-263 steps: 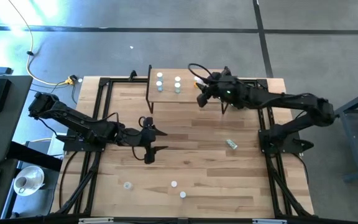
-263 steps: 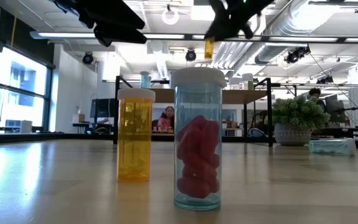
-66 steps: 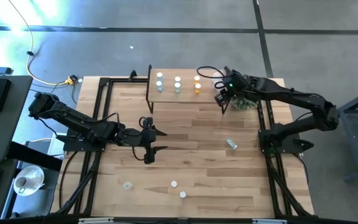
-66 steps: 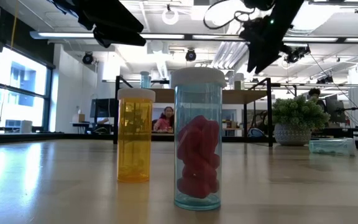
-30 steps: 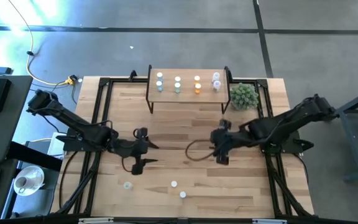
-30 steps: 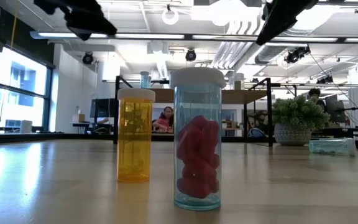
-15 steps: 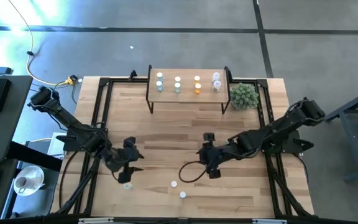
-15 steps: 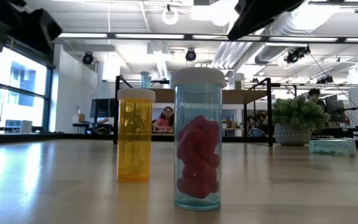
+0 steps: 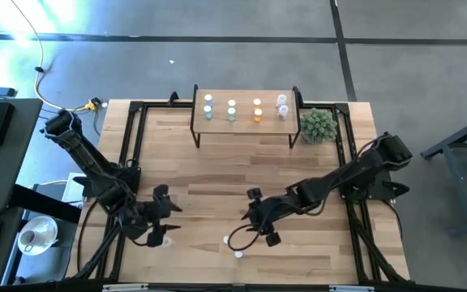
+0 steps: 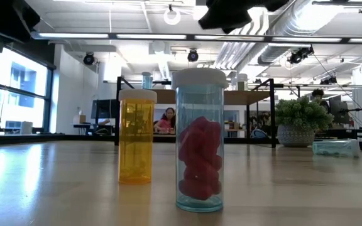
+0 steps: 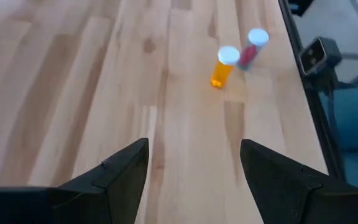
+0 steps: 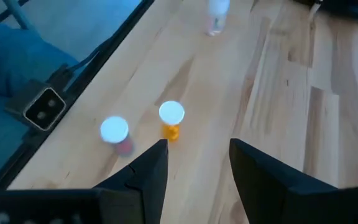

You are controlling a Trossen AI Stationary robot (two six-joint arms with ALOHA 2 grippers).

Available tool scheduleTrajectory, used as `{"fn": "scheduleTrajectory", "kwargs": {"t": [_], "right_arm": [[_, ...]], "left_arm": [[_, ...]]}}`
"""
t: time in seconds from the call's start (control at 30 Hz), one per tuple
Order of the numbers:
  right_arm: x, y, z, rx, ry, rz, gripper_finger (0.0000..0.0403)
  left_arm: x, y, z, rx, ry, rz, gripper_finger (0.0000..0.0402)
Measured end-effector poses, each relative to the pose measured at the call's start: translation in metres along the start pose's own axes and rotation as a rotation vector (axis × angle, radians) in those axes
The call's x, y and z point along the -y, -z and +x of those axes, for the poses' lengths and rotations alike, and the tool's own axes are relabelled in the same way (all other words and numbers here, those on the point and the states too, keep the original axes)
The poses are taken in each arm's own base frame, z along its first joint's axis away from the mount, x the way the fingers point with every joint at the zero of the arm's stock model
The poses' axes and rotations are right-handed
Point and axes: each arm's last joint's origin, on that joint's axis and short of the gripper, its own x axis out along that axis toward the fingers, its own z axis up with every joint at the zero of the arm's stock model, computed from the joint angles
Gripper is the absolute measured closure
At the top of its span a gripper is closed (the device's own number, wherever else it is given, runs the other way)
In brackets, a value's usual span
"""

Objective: Pick and place medicine bottles onto shelf by color
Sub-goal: Put the orange pill bottle on the shelf aligned with the other orange pill bottles

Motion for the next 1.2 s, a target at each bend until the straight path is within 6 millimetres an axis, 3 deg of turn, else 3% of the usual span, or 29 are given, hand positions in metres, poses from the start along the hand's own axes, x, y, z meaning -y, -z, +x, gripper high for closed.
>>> {"fn": "scheduleTrajectory", "kwargs": {"t": [0.3, 0.73, 0.93, 1.2], "right_arm": [[-0.008, 0.013, 0.030, -0.035, -0.090, 0.016, 0.0240], [-0.014, 0.020, 0.069, 0.077, -0.096, -0.036, 0.0240], [-0.002, 0.017, 0.070, 0.123, -0.074, -0.005, 0.0240], [0.011, -0.006, 0.066, 0.208, -0.169, -0.003, 0.0240]], "left_arm": [[0.001, 0.000, -0.001, 0.051, -0.043, 0.013, 0.0158], [0.000, -0.001, -0.001, 0.070, -0.061, 0.011, 0.0158], [0.000, -0.001, -0.001, 0.069, -0.061, 0.011, 0.0158], [0.000, -0.001, -0.001, 0.069, -0.061, 0.012, 0.0158]]}}
